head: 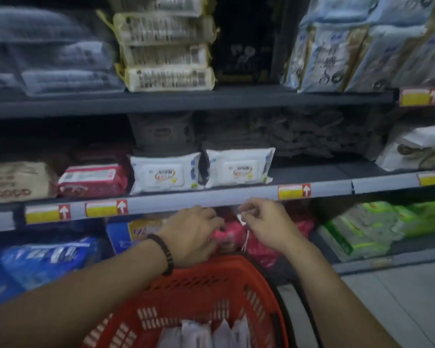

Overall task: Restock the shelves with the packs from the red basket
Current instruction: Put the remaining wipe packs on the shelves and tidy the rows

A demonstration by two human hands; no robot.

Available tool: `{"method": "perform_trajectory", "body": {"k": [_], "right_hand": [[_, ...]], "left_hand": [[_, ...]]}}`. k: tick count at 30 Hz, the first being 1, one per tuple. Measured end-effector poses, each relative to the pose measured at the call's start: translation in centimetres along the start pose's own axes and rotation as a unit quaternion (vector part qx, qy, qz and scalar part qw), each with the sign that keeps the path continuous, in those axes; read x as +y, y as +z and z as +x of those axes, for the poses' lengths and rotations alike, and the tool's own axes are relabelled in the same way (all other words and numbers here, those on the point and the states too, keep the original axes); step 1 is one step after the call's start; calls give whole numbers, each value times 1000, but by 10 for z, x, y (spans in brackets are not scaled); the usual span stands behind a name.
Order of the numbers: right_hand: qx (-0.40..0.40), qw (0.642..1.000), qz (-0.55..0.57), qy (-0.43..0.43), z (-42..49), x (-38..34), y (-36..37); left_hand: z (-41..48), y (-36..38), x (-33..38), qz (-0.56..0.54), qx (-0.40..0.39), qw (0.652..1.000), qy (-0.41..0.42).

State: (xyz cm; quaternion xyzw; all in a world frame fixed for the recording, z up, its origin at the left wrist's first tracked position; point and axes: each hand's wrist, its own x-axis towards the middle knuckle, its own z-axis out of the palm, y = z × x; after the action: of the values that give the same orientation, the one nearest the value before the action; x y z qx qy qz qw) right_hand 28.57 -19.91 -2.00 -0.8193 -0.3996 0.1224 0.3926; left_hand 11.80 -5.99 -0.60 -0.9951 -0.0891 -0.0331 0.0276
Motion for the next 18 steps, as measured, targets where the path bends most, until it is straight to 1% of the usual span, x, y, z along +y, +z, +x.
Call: {"method": "perform_trajectory", "body": {"k": [3,5,7,9,10,12,13,14,15,17,18], "right_hand": [[-93,992,-84,-8,-26,5,38],[-173,975,-138,-1,-41,18,72],[-270,946,-175,31,-55,34,107],[-343,916,-192,78,-69,51,137],[-362,906,-195,101,-74,60,152],[-393,881,-215,150,-84,75,178],[-415,864,-221,181,-87,79,190],[-426,853,-217,209,-88,85,204],[-430,844,-221,231,-90,89,216],[-448,828,-257,221,-94,95,236],[-457,816,-296,194,-96,103,245]], "left_hand": [[-61,21,-8,-34,-131,991,-4],[-92,40,-12,-38,-204,978,-10],[-114,65,-17,-51,-246,968,-20],[-125,85,-19,-96,-288,952,-38],[-126,94,-19,-103,-314,943,-34],[-122,108,-19,-77,-407,909,-37],[-120,110,-20,-75,-437,896,-38],[-117,111,-21,-82,-446,891,-29],[-115,111,-23,-90,-435,896,-19],[-109,109,-30,-103,-411,906,-26],[-107,111,-34,-104,-405,908,-32]]}}
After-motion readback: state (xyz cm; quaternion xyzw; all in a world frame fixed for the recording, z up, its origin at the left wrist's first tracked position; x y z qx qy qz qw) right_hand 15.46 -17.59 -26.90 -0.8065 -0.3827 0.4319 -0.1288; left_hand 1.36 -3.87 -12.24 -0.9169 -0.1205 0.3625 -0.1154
